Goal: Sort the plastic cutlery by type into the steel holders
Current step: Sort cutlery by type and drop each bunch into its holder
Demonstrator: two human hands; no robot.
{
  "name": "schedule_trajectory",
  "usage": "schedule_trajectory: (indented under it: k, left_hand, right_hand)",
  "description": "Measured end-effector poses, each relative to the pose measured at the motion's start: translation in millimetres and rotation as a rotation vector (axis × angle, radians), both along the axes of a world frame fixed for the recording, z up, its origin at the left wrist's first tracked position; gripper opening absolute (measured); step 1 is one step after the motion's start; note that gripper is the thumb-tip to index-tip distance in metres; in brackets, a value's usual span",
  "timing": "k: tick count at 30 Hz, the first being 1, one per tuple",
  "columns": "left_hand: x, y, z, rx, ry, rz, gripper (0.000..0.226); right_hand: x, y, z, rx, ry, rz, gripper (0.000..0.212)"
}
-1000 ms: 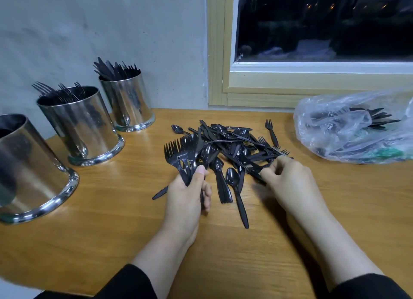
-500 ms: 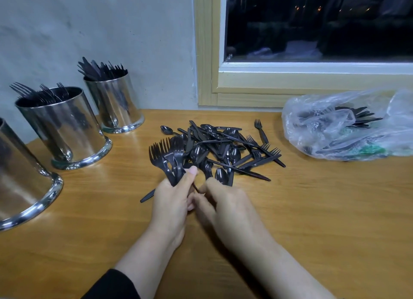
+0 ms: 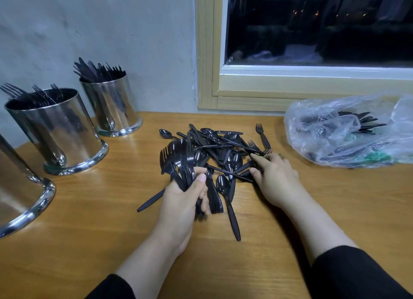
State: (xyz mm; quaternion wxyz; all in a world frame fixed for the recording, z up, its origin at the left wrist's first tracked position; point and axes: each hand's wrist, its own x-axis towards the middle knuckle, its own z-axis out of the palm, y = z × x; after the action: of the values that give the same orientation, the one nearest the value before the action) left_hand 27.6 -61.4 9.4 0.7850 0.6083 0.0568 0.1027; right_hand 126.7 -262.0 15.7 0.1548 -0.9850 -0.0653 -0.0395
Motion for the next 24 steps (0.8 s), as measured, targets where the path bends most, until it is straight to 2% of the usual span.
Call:
schedule_trajectory:
  k: [3,8,12,24]
  left_hand:
    - [-0.6,0.5,-0.7,0.006,0.01,0.003,0.014]
    - [-0.8,1.0,-1.3,0.019,0.014,-0.016,0.016]
    - [-1.5,0.7,-1.2,0.019,0.024,-0.03,0.017]
    - [-2.6,-1.3,1.6,0.045,0.036,-0.022,0.019]
  right_hand:
    - [1.8,3.0,-3.7,-0.052,0.006,-0.014,0.044]
    - [4.6,-1.4,-4.8,0.054,-0.157,-0.051,0.033]
    - [5.2,-8.3,-6.9,0.049,-0.207,-0.066,0.031]
    - [4.5,-5.7,-6.2,-0.021,-0.068,-0.042,0.042]
